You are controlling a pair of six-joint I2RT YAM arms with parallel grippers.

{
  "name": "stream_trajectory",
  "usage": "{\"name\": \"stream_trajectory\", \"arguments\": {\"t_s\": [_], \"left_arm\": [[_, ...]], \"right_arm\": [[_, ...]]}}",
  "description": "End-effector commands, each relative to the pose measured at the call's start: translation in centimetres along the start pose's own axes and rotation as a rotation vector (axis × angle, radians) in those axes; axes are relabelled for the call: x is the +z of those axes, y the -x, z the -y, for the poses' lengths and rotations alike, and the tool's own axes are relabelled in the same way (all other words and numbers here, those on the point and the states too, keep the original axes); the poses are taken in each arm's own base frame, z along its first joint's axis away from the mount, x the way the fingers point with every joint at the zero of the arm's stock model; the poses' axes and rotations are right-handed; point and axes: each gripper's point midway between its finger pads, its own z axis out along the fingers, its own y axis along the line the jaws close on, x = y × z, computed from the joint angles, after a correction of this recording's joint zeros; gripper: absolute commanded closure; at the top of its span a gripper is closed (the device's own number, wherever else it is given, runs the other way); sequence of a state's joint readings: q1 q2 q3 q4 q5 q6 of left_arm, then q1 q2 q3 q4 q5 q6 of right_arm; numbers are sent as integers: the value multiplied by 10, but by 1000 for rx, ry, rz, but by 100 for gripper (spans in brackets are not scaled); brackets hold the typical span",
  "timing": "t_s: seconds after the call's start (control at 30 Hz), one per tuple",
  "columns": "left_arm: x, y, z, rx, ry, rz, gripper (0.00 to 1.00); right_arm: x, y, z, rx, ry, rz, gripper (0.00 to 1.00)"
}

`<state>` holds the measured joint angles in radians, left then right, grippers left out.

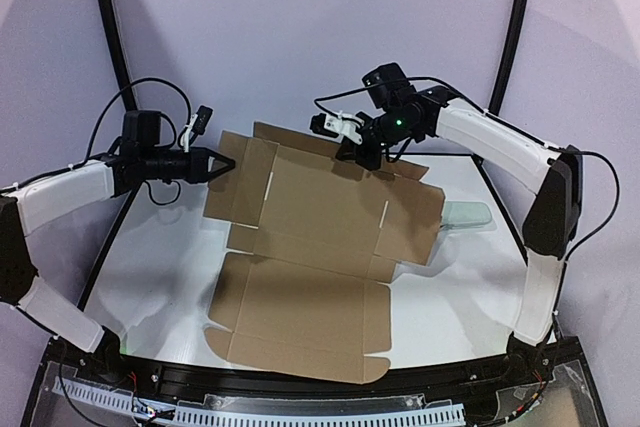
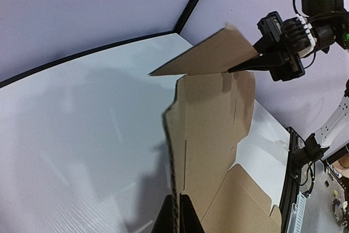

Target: Fold the paper box

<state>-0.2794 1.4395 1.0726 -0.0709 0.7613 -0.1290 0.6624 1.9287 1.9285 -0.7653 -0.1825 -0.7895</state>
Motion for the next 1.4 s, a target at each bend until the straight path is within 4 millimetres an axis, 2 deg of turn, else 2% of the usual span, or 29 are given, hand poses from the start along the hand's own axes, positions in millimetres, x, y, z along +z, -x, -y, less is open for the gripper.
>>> {"name": "stream_trajectory", "arguments": {"t_s": [0.0,0.23,0.37,0.5,0.57,0.63,0.73,0.83,0.9,1.03,1.13,1.23,1.37], "left_arm": [[3,0,-19,-51,86,61,99],[28,-28,-72,-291,215,72,99],[41,-37,-83,-375,207,56,99],[47,-37,-91,-398,204,46,92],[46,-32,-94,-391,209,54,88],[44,-31,-97,-393,224,52,82],[45,-31,-101,-399,242,38,64],[44,-21,-102,-385,259,30,42],[39,0,-100,-352,274,54,29],[24,27,-97,-338,343,77,9],[9,46,-96,-342,408,118,2],[-3,48,-89,-342,429,131,1],[-18,55,-61,-348,370,147,1]], "right_arm": [[-23,27,15,-42,-121,106,100],[-31,32,20,-18,-180,155,100],[-29,28,2,-86,-145,183,100],[-21,16,-32,-331,-147,205,100],[-14,11,-36,-440,-228,207,100],[-10,8,-31,-463,-301,187,100],[-4,6,-22,-439,-379,157,100],[-1,7,-1,-455,-501,126,100],[-7,15,21,-474,-590,97,100],[-13,32,49,-515,-711,91,100],[-15,36,62,-486,-750,80,100],[-8,31,53,-483,-716,87,100],[4,16,46,-467,-720,59,100]]}}
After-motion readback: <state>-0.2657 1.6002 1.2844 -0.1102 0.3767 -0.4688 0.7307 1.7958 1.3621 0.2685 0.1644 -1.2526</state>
